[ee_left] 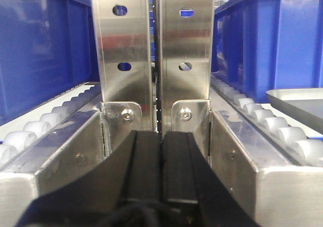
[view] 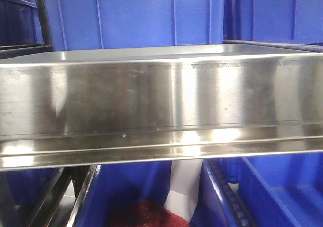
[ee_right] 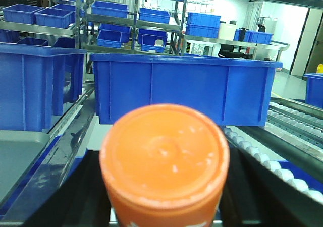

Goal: Grab orange capacitor from left shelf to right conveyor
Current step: 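Hold the cylinder in the right gripper while turning away from the shelf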

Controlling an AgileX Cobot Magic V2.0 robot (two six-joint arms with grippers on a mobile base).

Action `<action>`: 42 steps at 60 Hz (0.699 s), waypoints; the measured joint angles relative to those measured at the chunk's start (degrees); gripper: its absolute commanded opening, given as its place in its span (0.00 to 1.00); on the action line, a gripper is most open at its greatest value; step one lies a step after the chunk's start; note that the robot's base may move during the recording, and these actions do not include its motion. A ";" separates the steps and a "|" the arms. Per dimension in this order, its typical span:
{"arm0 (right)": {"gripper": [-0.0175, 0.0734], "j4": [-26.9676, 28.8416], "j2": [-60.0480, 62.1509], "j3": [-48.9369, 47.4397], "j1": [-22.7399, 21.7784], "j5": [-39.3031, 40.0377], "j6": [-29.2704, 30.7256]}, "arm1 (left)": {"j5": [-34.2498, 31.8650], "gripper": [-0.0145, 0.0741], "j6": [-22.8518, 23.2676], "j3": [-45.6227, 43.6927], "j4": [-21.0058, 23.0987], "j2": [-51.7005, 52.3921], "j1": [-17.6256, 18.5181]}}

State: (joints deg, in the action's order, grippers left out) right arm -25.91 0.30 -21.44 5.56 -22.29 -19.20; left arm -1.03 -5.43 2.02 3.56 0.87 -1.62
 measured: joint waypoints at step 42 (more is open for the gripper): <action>0.24 0.00 0.00 0.00 0.00 0.00 0.00 | 0.00 0.02 0.00 0.00 0.00 0.00 0.00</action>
State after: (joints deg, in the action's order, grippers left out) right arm -25.91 0.30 -21.44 5.56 -22.29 -19.20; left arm -1.03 -5.43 2.02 3.56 0.87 -1.62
